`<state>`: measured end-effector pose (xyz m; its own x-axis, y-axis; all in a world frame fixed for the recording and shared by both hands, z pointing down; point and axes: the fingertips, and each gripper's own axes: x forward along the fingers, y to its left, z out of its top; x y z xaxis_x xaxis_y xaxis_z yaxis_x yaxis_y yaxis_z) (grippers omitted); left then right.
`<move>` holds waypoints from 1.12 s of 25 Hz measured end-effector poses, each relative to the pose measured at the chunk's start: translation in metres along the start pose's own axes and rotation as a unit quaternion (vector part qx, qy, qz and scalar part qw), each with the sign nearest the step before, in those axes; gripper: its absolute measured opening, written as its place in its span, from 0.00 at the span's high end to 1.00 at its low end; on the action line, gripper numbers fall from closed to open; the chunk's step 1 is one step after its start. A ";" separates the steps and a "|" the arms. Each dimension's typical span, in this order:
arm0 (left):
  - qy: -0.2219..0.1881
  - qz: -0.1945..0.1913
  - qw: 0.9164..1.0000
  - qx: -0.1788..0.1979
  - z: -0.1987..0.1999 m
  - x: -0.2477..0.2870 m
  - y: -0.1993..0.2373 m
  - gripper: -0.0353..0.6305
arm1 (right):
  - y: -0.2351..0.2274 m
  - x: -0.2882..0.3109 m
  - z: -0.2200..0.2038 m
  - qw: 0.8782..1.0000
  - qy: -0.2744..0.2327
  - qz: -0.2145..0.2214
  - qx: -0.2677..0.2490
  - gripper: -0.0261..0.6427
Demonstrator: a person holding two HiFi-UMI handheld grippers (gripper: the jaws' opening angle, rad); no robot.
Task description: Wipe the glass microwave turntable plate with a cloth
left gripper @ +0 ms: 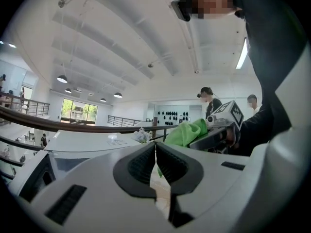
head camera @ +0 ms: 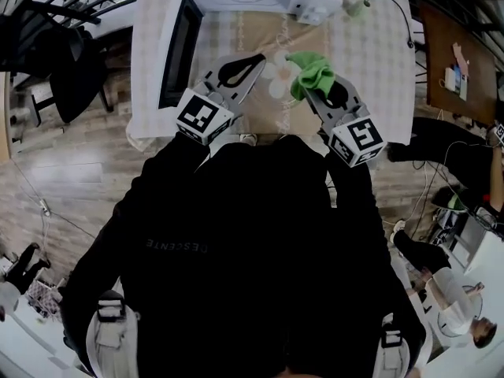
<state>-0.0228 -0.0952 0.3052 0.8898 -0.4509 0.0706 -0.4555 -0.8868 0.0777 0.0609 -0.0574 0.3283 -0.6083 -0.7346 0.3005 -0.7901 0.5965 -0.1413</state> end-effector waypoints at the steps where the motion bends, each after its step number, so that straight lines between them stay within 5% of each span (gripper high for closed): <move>1: 0.002 0.008 1.000 -0.002 -0.003 -0.001 0.004 0.91 | -0.004 0.004 -0.002 1.000 0.008 0.004 -0.002 0.78; 7: 0.017 0.058 0.998 0.020 -0.019 -0.003 0.017 0.91 | -0.025 0.036 -0.021 0.997 0.058 0.041 -0.010 0.78; 16: 0.017 0.132 0.991 -0.015 -0.050 -0.014 0.038 0.91 | -0.036 0.091 -0.065 0.985 0.138 0.094 -0.054 0.78; 28: 0.042 0.184 0.982 -0.030 -0.123 -0.014 0.068 0.91 | -0.044 0.163 -0.145 0.957 0.224 0.109 -0.147 0.78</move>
<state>-0.0694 -0.1373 0.4316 0.6609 -0.7271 0.1856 -0.7483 -0.6574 0.0891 0.0071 -0.1562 0.5207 -0.6101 -0.4098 0.6781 -0.5532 0.8330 0.0057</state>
